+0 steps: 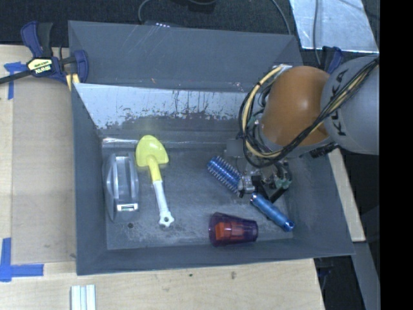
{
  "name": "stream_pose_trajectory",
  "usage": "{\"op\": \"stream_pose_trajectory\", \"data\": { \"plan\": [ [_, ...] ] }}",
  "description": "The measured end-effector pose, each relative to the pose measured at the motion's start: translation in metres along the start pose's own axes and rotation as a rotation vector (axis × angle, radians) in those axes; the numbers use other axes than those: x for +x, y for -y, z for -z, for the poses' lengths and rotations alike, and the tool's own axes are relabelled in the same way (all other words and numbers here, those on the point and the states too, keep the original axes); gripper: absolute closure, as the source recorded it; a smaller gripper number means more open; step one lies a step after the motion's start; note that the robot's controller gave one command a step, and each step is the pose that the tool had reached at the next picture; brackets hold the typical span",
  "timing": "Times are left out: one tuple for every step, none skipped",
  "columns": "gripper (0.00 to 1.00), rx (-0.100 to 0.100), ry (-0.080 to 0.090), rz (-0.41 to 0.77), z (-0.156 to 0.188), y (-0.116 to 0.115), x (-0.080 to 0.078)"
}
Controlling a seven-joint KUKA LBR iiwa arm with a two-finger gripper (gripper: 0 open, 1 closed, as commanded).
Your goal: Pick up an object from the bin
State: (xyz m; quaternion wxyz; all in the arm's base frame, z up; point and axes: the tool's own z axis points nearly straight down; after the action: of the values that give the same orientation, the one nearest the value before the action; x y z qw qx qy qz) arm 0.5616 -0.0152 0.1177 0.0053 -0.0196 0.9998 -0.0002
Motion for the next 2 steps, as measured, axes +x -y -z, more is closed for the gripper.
{"op": "stream_pose_trajectory", "data": {
  "plan": [
    [1.00, 0.000, 0.001, 0.000, 0.0000, -0.0001, -0.0002],
    [0.00, 0.000, 0.000, -0.001, 0.0000, -0.0001, -0.0001]
  ]
}}
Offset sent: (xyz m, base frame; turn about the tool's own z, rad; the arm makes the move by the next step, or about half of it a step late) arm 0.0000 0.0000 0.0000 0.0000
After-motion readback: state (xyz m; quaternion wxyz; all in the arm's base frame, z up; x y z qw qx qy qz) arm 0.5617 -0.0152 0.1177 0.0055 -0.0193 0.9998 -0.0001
